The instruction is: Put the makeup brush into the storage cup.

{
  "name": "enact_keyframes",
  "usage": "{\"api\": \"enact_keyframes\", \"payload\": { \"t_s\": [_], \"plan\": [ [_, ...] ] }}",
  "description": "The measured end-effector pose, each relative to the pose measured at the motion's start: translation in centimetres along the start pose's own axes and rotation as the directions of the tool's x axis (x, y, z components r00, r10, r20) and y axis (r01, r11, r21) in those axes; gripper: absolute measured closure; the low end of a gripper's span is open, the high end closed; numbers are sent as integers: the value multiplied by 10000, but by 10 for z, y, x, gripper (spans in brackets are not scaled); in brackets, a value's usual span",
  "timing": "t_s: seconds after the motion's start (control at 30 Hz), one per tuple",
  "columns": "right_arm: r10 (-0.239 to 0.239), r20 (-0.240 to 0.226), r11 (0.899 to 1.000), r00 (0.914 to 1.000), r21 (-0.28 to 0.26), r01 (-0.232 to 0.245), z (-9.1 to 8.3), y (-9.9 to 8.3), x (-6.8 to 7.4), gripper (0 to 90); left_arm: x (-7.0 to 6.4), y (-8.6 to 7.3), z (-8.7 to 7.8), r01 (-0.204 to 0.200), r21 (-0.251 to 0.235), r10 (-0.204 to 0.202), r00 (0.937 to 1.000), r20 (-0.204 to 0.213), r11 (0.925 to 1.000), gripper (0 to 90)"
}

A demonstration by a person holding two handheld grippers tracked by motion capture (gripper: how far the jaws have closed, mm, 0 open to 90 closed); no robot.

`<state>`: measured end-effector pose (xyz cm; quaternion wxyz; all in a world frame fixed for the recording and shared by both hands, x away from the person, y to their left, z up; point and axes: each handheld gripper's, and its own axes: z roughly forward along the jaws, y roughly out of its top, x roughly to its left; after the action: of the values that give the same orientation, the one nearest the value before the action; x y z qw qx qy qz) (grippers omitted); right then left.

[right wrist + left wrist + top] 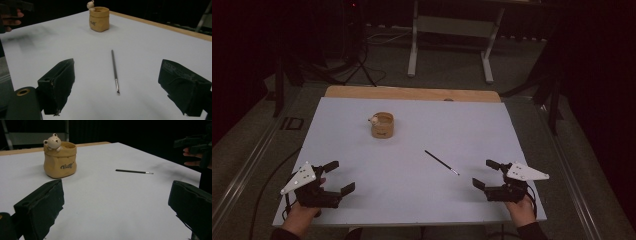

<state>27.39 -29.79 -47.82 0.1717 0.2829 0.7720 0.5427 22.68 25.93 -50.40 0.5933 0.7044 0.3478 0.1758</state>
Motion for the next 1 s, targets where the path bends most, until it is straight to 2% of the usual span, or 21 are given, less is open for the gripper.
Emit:
{"api": "enact_keyframes", "payload": {
  "t_s": [0.23,0.43,0.7,1.0],
  "plan": [
    [32,69,9998,10000,-189,-31,-4,12,5,144,0,0,-1,-69,-1,69,10000,-14,10000,9],
    [146,198,9998,9997,107,-149,-5,25,9,153,0,-1,-1,-104,69,103,9999,41,9999,9],
    [110,113,9986,9999,518,-116,7,39,4,153,0,0,-2,-134,35,134,9999,-31,9999,9],
    [116,215,9958,9997,905,-135,23,42,-2,153,-1,1,-2,-141,42,141,9999,15,9999,8]
  ]
}}
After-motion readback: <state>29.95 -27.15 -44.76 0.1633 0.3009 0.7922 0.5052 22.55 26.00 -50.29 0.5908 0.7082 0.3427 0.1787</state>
